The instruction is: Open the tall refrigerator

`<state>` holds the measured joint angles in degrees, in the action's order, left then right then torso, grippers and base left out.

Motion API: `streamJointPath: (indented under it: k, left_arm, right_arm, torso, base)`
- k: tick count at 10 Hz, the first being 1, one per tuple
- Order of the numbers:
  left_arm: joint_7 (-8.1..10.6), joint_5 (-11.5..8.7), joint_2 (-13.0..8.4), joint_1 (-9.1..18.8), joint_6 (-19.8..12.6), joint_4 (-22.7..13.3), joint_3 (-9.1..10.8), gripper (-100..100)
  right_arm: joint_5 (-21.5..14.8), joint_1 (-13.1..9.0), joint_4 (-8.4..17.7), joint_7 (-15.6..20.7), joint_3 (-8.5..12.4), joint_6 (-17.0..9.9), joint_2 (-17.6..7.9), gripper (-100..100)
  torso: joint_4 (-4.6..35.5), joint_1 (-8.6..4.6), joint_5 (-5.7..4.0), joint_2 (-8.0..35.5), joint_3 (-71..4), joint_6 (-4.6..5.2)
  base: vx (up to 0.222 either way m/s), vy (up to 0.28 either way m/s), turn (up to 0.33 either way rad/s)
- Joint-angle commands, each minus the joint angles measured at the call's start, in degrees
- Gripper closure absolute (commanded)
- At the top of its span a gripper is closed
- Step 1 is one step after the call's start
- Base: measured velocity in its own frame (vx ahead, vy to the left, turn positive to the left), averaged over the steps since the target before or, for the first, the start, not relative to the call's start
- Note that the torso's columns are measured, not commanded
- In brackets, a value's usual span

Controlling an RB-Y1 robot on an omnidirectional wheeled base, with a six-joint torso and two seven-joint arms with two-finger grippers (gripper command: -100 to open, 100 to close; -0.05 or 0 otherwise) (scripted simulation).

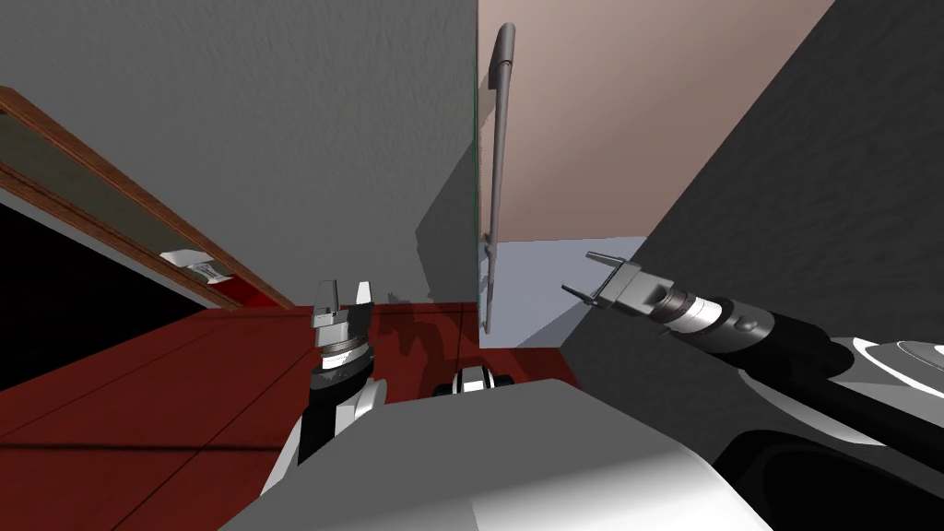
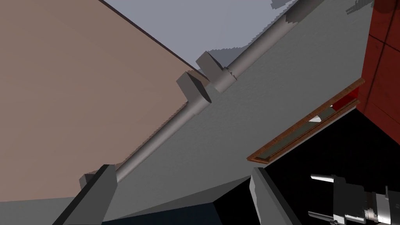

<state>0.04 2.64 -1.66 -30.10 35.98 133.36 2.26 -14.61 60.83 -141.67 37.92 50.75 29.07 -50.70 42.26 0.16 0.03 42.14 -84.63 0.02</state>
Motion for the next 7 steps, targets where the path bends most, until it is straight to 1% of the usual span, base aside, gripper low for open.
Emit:
streamJointPath:
  k: [1, 4, 5, 7]
  left_arm:
    - [0.0, 0.0, 0.0, 0.0, 0.0, 0.0, 0.0, 0]
    - [0.0, 0.0, 0.01, 0.0, 0.0, 0.01, -0.01, 0]
    - [0.0, 0.0, 0.0, 0.0, 0.0, 0.01, 0.0, 0]
    - [0.0, 0.0, 0.0, 0.0, 0.0, 0.01, 0.0, 0]
  right_arm:
    - [0.31, 0.88, 0.88, -1.42, 1.72, -2.43, -0.09, -100]
    - [0.6, 1.72, 0.84, -2.91, 3.53, -5.32, -0.51, -100]
    - [0.69, 2.21, 0.93, -3.49, 4.42, -6.53, -0.8, -100]
    - [0.77, 3.12, 1.26, -4.16, 5.88, -8.13, -1.39, -100]
  torso:
    - [-0.05, 0.01, 0.03, -0.08, -0.08, -0.03]
    - [0.02, -0.1, -0.01, 0.14, 0.06, -0.02]
    - [0.04, -0.22, -0.05, 0.19, 0.1, -0.02]
    - [-0.01, -0.22, -0.05, 0.0, -0.02, -0.02]
  base:
    - [0.125, 0.163, -0.044]
    - [0.144, 0.194, -0.059]
    - [0.163, 0.183, -0.07]
    - [0.169, 0.18, -0.051]
